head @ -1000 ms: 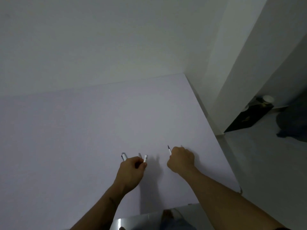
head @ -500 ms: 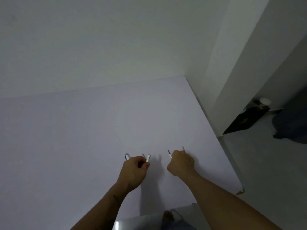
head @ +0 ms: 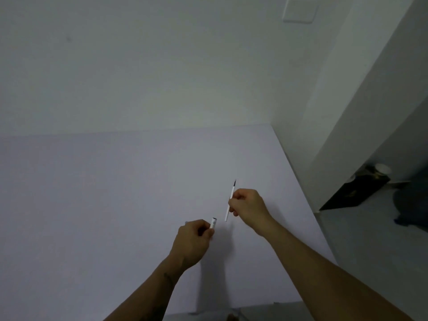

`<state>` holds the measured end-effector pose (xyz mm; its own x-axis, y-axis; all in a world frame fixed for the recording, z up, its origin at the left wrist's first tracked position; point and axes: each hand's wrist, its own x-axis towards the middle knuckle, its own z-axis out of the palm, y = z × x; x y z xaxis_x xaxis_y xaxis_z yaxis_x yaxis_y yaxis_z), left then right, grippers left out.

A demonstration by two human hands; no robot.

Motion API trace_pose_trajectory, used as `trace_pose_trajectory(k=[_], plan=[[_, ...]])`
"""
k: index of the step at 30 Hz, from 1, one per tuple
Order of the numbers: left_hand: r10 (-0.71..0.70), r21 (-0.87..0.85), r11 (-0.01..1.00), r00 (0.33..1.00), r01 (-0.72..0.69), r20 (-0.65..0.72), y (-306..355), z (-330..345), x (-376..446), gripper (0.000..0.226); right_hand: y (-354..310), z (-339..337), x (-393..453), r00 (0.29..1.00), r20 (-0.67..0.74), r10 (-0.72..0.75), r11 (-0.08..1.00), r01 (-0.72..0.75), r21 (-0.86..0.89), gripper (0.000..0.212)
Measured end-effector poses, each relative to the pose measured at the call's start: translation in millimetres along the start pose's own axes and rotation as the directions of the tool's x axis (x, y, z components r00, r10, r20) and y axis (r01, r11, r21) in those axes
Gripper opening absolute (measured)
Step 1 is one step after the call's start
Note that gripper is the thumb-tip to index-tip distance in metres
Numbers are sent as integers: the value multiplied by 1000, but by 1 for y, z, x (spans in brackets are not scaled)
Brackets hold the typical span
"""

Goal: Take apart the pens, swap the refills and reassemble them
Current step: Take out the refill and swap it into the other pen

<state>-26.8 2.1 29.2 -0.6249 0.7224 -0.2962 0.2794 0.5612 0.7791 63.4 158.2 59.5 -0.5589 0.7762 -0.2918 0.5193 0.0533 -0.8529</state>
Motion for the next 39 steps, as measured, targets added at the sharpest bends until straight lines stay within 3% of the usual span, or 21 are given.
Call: trace_pose_trajectory(k=[22,29,34,39], plan=[[-46,-68,997,993,39,-104,-36,-56,-15,14,-48,79,-11,976,144,-161,984,170,-48,11],[-39,-79,996,994,31,-103,-54,-74,-9,13,-45,108,-9,933,341,-120,964,192,-185,6],[-52,-120,992,992,38,-117,-69,-84,-7,13,-21,102,5,979,202,-20,972,66,-225,25],[-44,-144,989,985,20,-167,-78,-88,-7,11,25,94,12,986,107,128,862,-57,-503,26]])
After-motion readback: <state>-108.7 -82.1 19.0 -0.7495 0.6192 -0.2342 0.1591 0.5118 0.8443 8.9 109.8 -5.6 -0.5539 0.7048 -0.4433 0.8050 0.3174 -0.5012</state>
